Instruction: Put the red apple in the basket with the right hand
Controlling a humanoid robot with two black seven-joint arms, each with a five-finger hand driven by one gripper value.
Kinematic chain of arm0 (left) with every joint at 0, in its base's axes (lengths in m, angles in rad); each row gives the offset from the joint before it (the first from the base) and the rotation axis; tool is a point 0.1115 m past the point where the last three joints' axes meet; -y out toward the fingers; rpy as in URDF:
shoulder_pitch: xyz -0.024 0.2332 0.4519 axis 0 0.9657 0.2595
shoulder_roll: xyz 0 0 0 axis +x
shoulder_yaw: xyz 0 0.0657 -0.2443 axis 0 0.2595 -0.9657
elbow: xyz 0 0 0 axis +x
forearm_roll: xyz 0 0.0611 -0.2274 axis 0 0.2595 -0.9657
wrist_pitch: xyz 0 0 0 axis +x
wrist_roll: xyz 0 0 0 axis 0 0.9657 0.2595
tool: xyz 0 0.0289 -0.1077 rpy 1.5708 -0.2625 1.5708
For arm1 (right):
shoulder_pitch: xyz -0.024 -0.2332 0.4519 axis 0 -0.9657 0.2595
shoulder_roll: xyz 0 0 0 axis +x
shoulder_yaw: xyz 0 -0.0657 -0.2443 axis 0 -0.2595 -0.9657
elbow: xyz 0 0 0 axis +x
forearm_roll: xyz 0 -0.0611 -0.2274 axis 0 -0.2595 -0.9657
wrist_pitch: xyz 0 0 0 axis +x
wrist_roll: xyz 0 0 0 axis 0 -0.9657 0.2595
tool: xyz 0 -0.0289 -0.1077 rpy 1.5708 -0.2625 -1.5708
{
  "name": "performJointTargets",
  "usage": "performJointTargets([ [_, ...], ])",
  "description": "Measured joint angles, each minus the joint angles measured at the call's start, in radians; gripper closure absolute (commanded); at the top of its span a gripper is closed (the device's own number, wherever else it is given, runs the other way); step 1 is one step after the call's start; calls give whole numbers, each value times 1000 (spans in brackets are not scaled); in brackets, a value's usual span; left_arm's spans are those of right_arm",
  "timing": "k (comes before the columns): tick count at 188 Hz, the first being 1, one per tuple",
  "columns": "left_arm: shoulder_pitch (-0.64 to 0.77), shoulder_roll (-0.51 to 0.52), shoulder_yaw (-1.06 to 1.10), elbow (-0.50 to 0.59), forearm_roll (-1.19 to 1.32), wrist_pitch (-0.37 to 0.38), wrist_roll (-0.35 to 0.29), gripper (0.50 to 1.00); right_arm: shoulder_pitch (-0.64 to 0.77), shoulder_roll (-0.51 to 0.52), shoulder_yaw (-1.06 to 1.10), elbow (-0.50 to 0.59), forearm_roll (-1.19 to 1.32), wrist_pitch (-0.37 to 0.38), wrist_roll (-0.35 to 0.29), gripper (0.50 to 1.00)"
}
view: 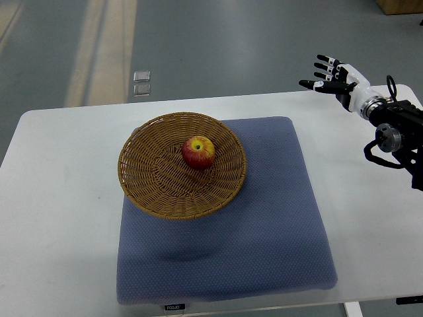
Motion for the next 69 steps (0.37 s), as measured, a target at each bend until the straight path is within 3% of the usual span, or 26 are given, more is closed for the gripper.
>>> performJointTargets([
  [69,0,0,-1,2,0,0,0,500,-62,1,124,5,9,7,-16,583],
])
